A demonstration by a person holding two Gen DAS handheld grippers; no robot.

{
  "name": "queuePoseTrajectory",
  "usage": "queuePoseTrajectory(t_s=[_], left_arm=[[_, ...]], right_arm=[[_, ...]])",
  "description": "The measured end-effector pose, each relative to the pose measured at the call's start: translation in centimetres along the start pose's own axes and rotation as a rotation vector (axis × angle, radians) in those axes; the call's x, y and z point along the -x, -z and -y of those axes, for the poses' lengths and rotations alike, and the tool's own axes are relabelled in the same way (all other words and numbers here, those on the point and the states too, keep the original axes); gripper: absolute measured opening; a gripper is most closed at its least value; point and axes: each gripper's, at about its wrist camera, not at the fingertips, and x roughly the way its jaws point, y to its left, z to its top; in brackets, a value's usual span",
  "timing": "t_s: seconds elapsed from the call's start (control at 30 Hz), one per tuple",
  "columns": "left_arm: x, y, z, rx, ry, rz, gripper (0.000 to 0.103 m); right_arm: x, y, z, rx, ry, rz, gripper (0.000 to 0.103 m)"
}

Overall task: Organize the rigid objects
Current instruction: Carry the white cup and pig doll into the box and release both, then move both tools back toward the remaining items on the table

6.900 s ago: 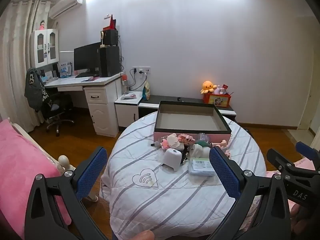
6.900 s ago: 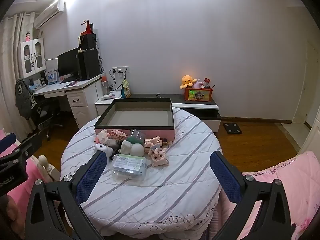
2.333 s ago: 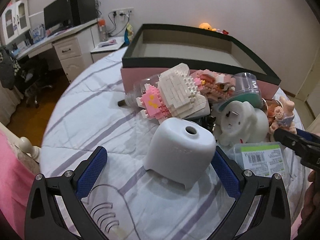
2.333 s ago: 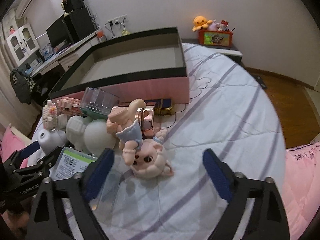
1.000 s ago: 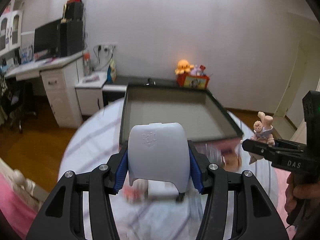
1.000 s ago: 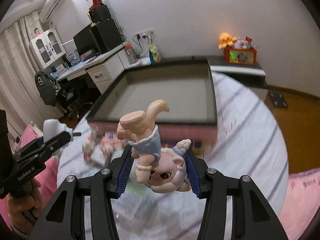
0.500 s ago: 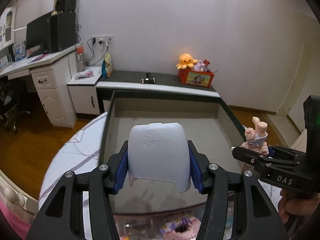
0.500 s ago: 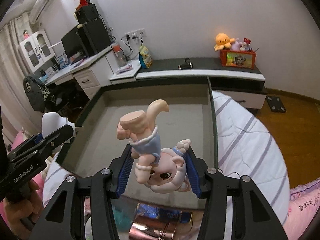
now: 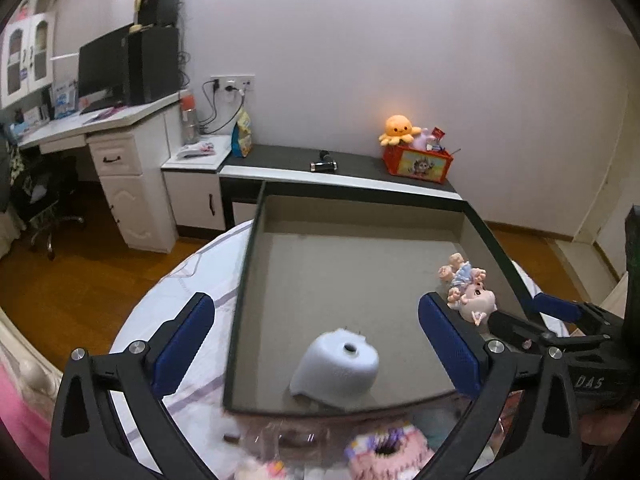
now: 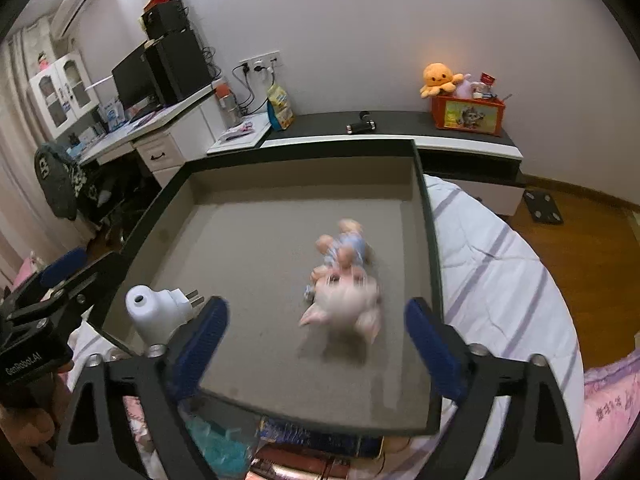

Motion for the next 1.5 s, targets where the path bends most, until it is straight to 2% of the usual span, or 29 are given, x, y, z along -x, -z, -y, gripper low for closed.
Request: queuePoseTrajectory(t_s=[0.17, 0.4, 0.73, 1.0, 1.23, 1.5], left_arm=[[4.0, 1.5, -1.7, 0.054, 0.004, 0.044, 0.103], [8.7, 3.3, -2.4, 0.052, -0.013, 0.078, 0.103], [14.5, 6.4, -1.0, 0.022, -0.054, 0.128, 0.103], [18.9, 9.1, 0.0, 0.004, -0.077, 0.164, 0.103], [20.8, 11.2, 0.1, 0.008, -0.074, 0.151, 0.103], [21.5, 11.7, -0.4, 0.023, -0.077, 0.157, 0.103]], right_arm=[[3.2, 1.1, 0.1, -0.043, 0.010, 0.048, 0.103], [7.7, 3.1, -0.4, -0.058, 0.010, 0.083, 0.103], [13.7, 7.2, -2.3, -0.047, 0.045, 0.139, 0.103], [18.2, 10.5, -3.5, -0.033, 0.110, 0.207, 0.103], [20.2, 12.9, -4.2, -0.019, 0.107, 0.216, 0.103], [20.8, 13.2, -4.5, -0.012, 0.107, 0.226, 0.103]])
